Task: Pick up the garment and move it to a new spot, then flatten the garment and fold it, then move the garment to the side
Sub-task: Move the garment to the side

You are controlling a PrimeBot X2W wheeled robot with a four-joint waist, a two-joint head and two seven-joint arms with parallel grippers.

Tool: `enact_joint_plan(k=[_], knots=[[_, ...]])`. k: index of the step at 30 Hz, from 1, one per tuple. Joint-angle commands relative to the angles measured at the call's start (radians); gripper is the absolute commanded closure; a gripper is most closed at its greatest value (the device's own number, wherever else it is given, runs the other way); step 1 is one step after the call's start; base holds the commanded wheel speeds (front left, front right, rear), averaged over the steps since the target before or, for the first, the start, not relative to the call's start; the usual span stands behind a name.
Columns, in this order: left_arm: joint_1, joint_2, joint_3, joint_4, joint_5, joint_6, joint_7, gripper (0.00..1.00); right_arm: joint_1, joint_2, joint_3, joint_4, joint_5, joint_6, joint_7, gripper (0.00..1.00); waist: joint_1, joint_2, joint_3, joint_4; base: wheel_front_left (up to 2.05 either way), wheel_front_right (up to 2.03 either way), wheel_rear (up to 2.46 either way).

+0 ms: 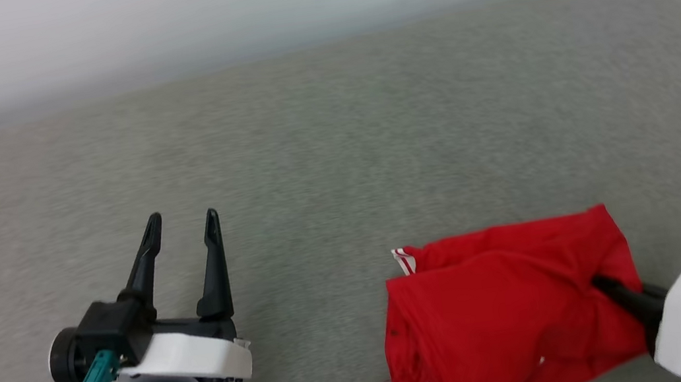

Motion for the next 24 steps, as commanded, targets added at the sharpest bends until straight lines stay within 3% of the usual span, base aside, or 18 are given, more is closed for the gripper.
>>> enact_joint_plan(k=[1,10,24], knots=[[-0.017,0.003,0.000,-0.005,0.003,-0.002,0.000,0.00,-0.031,-0.004,0.005,-0.002,0.006,-0.001,-0.012,1.00,0.0000,-0.0001,0.053,-0.090,0.00,0.00,0.00],[-0.118,0.044,-0.030,-0.109,0.051,-0.007,0.063,0.00,-0.242,-0.118,0.040,0.099,-0.057,-0.001,-0.160,1.00,0.0000,-0.0001,0.225,-0.217,0.00,0.00,0.00],[-0.308,0.106,-0.090,-0.294,0.124,-0.041,0.202,0.00,-0.528,-0.307,-0.119,0.367,-0.142,-0.001,-0.361,1.00,0.0000,-0.0001,0.485,-0.206,0.00,0.00,0.00]])
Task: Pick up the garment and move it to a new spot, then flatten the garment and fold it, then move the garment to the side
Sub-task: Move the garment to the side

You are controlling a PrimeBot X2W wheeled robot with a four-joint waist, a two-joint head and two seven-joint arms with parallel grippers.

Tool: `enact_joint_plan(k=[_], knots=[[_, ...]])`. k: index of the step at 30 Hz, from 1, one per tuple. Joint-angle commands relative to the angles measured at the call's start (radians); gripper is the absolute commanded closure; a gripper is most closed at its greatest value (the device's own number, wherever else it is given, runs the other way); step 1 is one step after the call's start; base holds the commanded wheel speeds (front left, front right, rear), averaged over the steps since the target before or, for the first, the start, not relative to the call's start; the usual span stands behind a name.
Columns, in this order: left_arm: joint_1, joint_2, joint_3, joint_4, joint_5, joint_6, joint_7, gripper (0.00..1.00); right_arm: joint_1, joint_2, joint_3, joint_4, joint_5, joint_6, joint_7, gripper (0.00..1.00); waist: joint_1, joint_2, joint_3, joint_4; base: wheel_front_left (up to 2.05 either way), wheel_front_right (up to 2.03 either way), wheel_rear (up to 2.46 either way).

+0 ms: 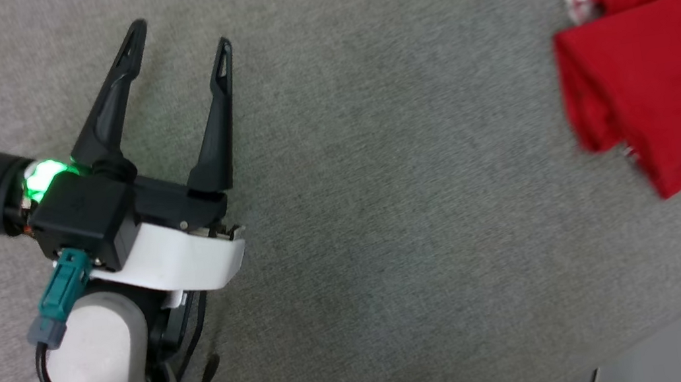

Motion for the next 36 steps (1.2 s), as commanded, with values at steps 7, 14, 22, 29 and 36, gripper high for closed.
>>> enact_joint_plan(k=[7,14,22,29,36], knots=[[-0.075,0.005,-0.032,-0.044,0.014,-0.020,0.024,0.00,-0.106,-0.059,-0.089,0.149,-0.067,-0.002,-0.085,1.00,-0.0002,0.0000,0.127,0.039,0.00,0.00,0.00],[-0.086,-0.003,-0.048,-0.028,0.006,-0.022,0.013,0.00,-0.152,-0.012,-0.124,0.283,-0.134,-0.002,-0.160,0.00,-0.0002,0.0000,0.132,0.060,0.00,0.00,0.00],[-0.047,-0.015,-0.050,0.033,-0.023,-0.010,-0.024,0.00,-0.171,-0.017,-0.194,0.363,-0.265,-0.002,-0.271,0.00,-0.0002,0.0000,0.045,0.083,0.00,0.00,0.00],[0.041,-0.052,-0.048,0.123,-0.063,0.019,-0.083,0.00,-0.108,0.017,-0.262,0.292,-0.390,-0.002,-0.357,0.00,-0.0002,0.0000,-0.111,0.115,0.00,0.00,0.00],[0.149,-0.086,-0.024,0.206,-0.114,0.053,-0.146,0.00,0.031,0.134,-0.261,0.123,-0.434,-0.002,-0.393,0.00,-0.0002,0.0000,-0.254,0.148,0.00,0.00,0.00]])
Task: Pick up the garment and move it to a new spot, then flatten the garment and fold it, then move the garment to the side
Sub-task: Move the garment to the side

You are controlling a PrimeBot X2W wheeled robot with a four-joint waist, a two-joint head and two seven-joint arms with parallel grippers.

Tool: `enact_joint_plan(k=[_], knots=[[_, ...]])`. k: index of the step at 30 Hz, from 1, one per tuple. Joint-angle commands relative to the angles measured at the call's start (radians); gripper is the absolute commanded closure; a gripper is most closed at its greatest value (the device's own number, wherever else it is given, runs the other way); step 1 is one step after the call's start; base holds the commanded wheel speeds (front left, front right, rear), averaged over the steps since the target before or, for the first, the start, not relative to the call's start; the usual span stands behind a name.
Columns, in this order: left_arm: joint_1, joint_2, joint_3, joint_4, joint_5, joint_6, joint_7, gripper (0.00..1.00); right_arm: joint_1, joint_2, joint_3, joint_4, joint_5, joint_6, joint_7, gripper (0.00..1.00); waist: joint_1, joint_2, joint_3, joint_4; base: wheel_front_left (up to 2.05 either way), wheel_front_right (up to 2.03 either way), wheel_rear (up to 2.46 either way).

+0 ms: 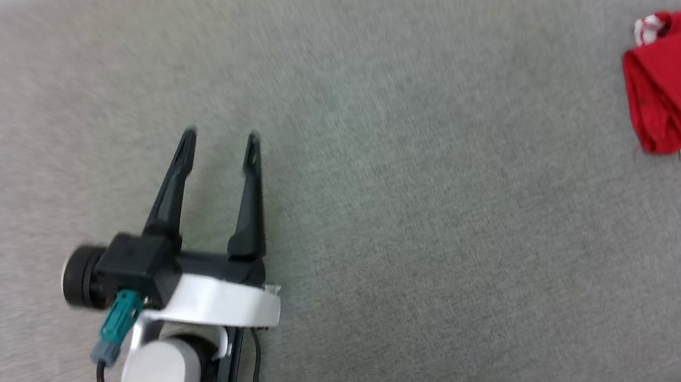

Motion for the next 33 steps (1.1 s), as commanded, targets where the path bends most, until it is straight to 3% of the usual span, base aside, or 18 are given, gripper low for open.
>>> enact_joint_plan(k=[1,17,24,33], knots=[[0.025,-0.008,0.010,0.012,-0.010,0.009,-0.015,0.00,0.047,0.035,0.001,-0.044,-0.001,-0.002,-0.012,0.00,0.0002,0.0000,-0.082,0.035,0.00,0.00,0.00],[0.163,-0.046,0.067,0.144,-0.041,0.039,-0.066,0.00,0.422,0.323,0.139,-0.380,0.019,-0.002,-0.047,0.00,0.0002,0.0000,-0.266,0.175,0.00,0.00,0.00],[0.228,-0.023,0.121,0.162,-0.008,0.036,-0.067,0.00,0.546,0.366,0.247,-0.510,0.032,-0.002,-0.028,0.00,0.0002,0.0000,-0.336,0.240,0.00,0.00,0.00],[0.323,-0.007,0.151,0.162,0.022,0.022,-0.067,0.00,0.664,0.376,0.276,-0.596,0.009,-0.002,-0.009,0.00,0.0002,0.0000,-0.421,0.249,0.00,0.00,0.00]])
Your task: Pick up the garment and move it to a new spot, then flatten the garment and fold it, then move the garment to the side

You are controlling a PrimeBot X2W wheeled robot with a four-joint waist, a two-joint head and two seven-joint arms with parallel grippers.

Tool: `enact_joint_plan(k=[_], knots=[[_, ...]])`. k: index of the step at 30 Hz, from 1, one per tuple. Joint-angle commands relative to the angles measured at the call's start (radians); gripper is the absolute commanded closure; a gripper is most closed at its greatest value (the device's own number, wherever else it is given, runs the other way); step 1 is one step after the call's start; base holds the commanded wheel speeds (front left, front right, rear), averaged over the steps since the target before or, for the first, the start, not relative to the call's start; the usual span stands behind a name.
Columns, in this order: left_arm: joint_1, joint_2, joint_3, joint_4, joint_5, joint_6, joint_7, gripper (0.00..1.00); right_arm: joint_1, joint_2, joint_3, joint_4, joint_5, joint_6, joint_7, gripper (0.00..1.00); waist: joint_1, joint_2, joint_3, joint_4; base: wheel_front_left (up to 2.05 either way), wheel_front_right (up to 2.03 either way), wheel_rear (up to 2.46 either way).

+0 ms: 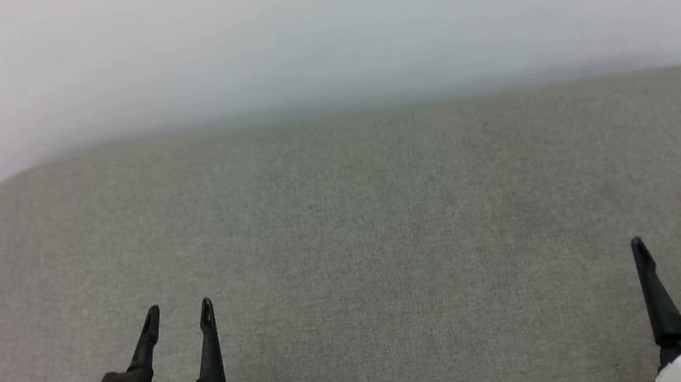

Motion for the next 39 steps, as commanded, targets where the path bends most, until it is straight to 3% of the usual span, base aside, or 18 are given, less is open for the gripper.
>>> enact_joint_plan(k=[1,31,32,35,39], knots=[[0.013,0.001,0.003,-0.001,0.006,-0.006,-0.004,0.00,0.020,0.004,-0.003,-0.009,0.013,-0.001,0.002,0.00,0.0002,-0.0001,-0.013,-0.001,0.00,0.00,0.00],[0.025,-0.026,0.022,0.046,0.020,-0.061,-0.004,0.00,0.070,0.005,0.007,-0.053,0.015,-0.001,0.008,0.00,0.0002,-0.0001,-0.031,-0.008,0.00,0.00,0.00],[0.038,-0.025,0.023,0.048,0.020,-0.059,0.000,1.00,0.070,0.000,0.009,-0.049,0.008,0.000,0.015,1.00,0.0003,-0.0001,-0.030,-0.008,0.00,0.00,0.00],[0.051,-0.029,0.022,0.077,0.017,-0.059,0.005,1.00,0.072,0.001,0.012,-0.019,0.008,0.000,0.016,1.00,0.0003,-0.0001,-0.030,-0.008,0.00,0.00,0.00],[0.037,-0.035,0.039,0.084,-0.060,-0.065,0.030,1.00,0.059,-0.002,0.018,0.000,0.097,0.000,0.016,1.00,0.0003,-0.0001,-0.029,-0.008,0.00,0.00,0.00]])
